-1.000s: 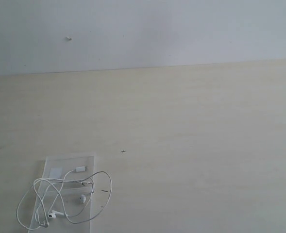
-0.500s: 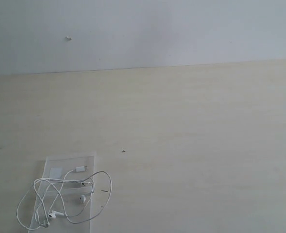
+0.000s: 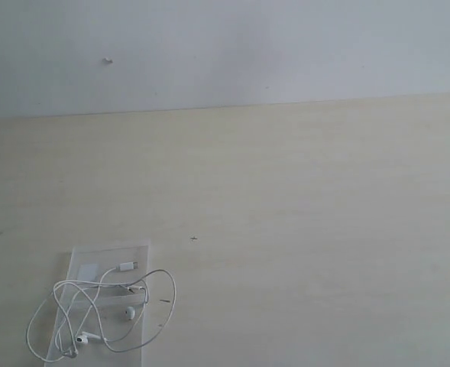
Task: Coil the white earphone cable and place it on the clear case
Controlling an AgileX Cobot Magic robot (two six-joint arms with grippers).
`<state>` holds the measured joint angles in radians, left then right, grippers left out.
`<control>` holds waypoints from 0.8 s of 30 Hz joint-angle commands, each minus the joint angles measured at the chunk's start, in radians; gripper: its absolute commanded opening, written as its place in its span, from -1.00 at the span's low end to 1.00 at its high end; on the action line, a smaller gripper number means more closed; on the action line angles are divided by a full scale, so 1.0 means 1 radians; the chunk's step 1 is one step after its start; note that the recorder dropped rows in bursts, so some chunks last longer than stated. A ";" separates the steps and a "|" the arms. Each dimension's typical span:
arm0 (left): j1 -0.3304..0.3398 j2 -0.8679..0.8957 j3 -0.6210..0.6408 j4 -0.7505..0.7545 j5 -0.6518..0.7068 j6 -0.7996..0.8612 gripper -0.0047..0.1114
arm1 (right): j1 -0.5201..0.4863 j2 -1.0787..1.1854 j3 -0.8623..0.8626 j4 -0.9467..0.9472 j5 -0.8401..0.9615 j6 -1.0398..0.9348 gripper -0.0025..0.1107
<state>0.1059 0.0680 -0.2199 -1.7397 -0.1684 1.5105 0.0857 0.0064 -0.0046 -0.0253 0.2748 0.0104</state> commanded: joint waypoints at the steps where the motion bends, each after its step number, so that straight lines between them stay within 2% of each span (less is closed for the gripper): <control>1: 0.005 -0.068 0.001 -0.005 -0.024 0.003 -0.92 | -0.004 -0.006 0.005 0.001 0.004 -0.010 -0.96; 3: 0.005 -0.068 0.001 -0.005 -0.008 -0.061 -0.92 | -0.004 -0.006 0.005 0.001 0.010 -0.010 -0.96; 6: 0.005 -0.068 0.001 -0.005 0.076 -0.390 -0.92 | -0.004 -0.006 0.005 0.001 0.008 -0.010 -0.96; 9: 0.005 -0.068 0.001 0.015 0.217 -0.748 -0.92 | -0.004 -0.006 0.005 0.001 0.008 -0.010 -0.96; 12: 0.005 -0.068 0.001 0.325 0.323 -0.960 -0.92 | -0.004 -0.006 0.005 0.001 0.008 -0.010 -0.96; 16: 0.005 -0.068 0.006 0.966 0.386 -0.965 -0.92 | -0.004 -0.006 0.005 0.001 0.008 -0.010 -0.96; 18: 0.005 -0.068 0.029 1.219 0.388 -0.965 -0.92 | -0.004 -0.006 0.005 0.001 0.008 -0.010 -0.96; 20: 0.005 -0.068 0.073 1.371 0.388 -0.965 -0.92 | -0.004 -0.006 0.005 0.001 0.008 -0.010 -0.96; 24: 0.005 -0.068 0.170 1.415 0.388 -0.973 -0.92 | -0.004 -0.006 0.005 0.001 0.008 -0.010 -0.96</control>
<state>0.1095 0.0047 -0.1092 -0.3901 0.2045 0.5564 0.0857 0.0064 -0.0046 -0.0253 0.2825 0.0084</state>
